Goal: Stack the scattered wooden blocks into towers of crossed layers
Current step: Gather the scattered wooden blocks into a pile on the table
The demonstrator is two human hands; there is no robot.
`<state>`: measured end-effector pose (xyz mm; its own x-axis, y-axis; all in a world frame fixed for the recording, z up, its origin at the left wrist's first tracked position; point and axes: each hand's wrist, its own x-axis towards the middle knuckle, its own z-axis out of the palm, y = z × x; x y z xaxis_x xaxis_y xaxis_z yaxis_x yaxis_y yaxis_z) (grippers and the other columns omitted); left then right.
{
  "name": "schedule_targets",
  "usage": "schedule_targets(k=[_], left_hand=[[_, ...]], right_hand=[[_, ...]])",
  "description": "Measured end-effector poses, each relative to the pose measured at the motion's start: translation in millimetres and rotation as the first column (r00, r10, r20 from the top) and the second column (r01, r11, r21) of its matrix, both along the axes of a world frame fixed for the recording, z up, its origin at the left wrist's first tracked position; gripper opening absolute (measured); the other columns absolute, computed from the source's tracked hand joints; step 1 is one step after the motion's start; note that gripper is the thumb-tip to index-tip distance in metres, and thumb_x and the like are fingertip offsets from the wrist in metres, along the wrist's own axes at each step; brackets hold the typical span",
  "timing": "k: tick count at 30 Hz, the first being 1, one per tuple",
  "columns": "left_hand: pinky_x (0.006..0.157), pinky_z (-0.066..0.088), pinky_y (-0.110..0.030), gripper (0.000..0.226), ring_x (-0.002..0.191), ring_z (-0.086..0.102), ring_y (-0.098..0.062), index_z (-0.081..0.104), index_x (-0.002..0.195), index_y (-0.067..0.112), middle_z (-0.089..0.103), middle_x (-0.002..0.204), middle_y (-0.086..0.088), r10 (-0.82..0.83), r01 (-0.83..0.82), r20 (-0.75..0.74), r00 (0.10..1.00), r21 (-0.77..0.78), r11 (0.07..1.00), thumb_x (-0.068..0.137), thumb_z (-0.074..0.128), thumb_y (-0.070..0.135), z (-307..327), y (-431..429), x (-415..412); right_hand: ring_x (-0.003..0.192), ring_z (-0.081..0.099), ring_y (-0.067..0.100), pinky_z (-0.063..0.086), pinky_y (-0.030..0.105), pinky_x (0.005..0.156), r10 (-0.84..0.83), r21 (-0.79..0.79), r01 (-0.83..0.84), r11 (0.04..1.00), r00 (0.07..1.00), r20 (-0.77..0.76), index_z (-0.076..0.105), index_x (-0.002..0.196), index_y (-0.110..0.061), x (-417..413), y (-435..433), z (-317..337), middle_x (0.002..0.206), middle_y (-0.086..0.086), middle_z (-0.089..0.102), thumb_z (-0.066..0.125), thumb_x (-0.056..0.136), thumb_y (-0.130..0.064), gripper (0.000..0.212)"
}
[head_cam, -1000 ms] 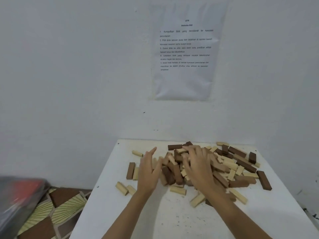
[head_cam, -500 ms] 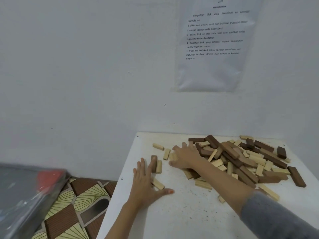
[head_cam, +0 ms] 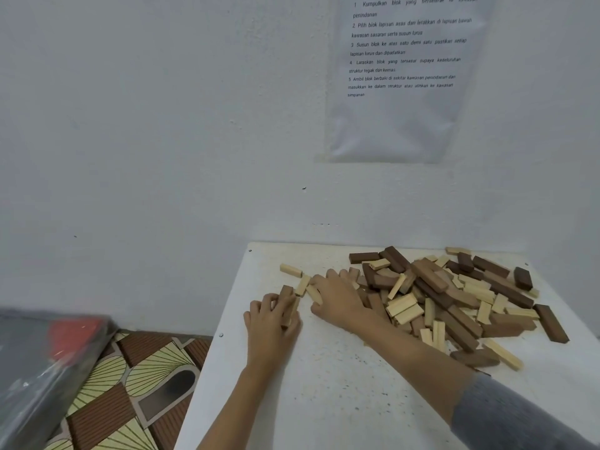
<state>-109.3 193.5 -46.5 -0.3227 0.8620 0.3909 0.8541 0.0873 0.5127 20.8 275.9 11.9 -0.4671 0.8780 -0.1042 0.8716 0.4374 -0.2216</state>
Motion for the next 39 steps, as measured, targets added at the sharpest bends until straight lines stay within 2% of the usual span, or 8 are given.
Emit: schedule_targets(k=[7, 10, 13, 18, 26, 32, 36, 39], left_hand=[[0.079, 0.037, -0.029, 0.029, 0.087, 0.052, -0.009, 0.069, 0.108, 0.039, 0.061, 0.090, 0.015, 0.001, -0.010, 0.179, 0.984, 0.048, 0.999, 0.078, 0.070, 0.034, 6, -3, 1], [0.076, 0.043, -0.024, 0.029, 0.081, 0.056, -0.004, 0.074, 0.104, 0.034, 0.063, 0.078, 0.013, -0.013, -0.024, 0.314, 0.949, 0.113, 0.993, 0.081, 0.061, 0.046, 11, -6, -1], [0.071, 0.046, -0.027, 0.018, 0.082, 0.056, -0.005, 0.074, 0.102, 0.029, 0.063, 0.076, 0.011, -0.049, -0.039, 0.459, 0.887, 0.181, 0.983, 0.084, 0.072, 0.028, 18, -11, 0], [0.072, 0.040, -0.010, 0.021, 0.079, 0.056, -0.002, 0.073, 0.100, 0.026, 0.064, 0.083, 0.004, -0.111, -0.034, 0.617, 0.779, 0.219, 0.975, 0.083, 0.075, 0.014, 34, -6, 24], [0.067, 0.046, -0.020, 0.018, 0.077, 0.057, -0.009, 0.075, 0.103, 0.021, 0.068, 0.091, 0.003, -0.287, 0.115, 0.682, 0.672, 0.287, 0.951, 0.086, 0.072, 0.015, 54, 32, 109], [0.080, 0.048, -0.019, 0.030, 0.096, 0.058, -0.007, 0.060, 0.123, 0.025, 0.064, 0.107, 0.006, -0.385, 0.248, 0.615, 0.688, 0.299, 0.922, 0.094, 0.063, 0.018, 51, 53, 151], [0.086, 0.046, -0.014, 0.042, 0.102, 0.058, -0.001, 0.047, 0.135, 0.017, 0.062, 0.110, 0.005, -0.366, 0.242, 0.693, 0.621, 0.275, 0.931, 0.095, 0.059, 0.014, 51, 57, 165], [0.096, 0.043, -0.017, 0.038, 0.112, 0.054, 0.004, 0.048, 0.138, 0.021, 0.060, 0.122, 0.009, -0.334, 0.270, 0.722, 0.606, 0.208, 0.940, 0.100, 0.050, 0.020, 48, 59, 170]], right_hand=[[0.115, 0.040, 0.032, 0.036, 0.038, 0.093, -0.047, 0.006, 0.047, 0.999, 0.999, -0.026, 0.045, 0.134, -0.021, -4, -8, -2, 0.126, 0.007, 0.044, 0.055, 0.089, -0.022, 0.046], [0.108, 0.041, 0.027, 0.036, 0.033, 0.087, -0.084, -0.051, 0.076, 0.996, 0.980, -0.181, 0.051, 0.128, -0.022, 0, -7, -2, 0.119, 0.003, 0.047, 0.064, 0.082, -0.026, 0.047], [0.100, 0.042, 0.022, 0.032, 0.028, 0.079, -0.068, -0.030, 0.062, 0.998, 0.932, -0.357, 0.056, 0.122, -0.023, 7, -9, 6, 0.108, -0.003, 0.046, 0.067, 0.077, -0.025, 0.047], [0.101, 0.048, 0.017, 0.039, 0.030, 0.087, -0.083, 0.007, 0.111, 0.994, 0.788, -0.610, 0.062, 0.116, -0.025, 34, -10, 22, 0.103, -0.005, 0.050, 0.071, 0.072, -0.023, 0.045], [0.092, 0.052, 0.005, 0.037, 0.009, 0.073, -0.287, -0.091, 0.352, 0.931, 0.557, -0.779, 0.063, 0.109, -0.022, 114, -3, 37, 0.098, -0.009, 0.054, 0.077, 0.076, -0.015, 0.036], [0.099, 0.056, 0.010, 0.048, 0.024, 0.085, -0.346, -0.143, 0.402, 0.905, 0.495, -0.797, 0.063, 0.111, -0.026, 149, 1, 31, 0.105, -0.003, 0.060, 0.072, 0.082, -0.013, 0.033], [0.101, 0.056, 0.013, 0.046, 0.011, 0.077, -0.346, -0.164, 0.387, 0.907, 0.464, -0.816, 0.063, 0.114, -0.021, 156, 2, 27, 0.106, 0.000, 0.061, 0.060, 0.088, -0.003, 0.032], [0.102, 0.056, 0.011, 0.047, 0.016, 0.085, -0.355, -0.185, 0.384, 0.905, 0.441, -0.824, 0.063, 0.114, -0.023, 157, 0, 26, 0.109, -0.002, 0.061, 0.057, 0.090, -0.002, 0.032]])
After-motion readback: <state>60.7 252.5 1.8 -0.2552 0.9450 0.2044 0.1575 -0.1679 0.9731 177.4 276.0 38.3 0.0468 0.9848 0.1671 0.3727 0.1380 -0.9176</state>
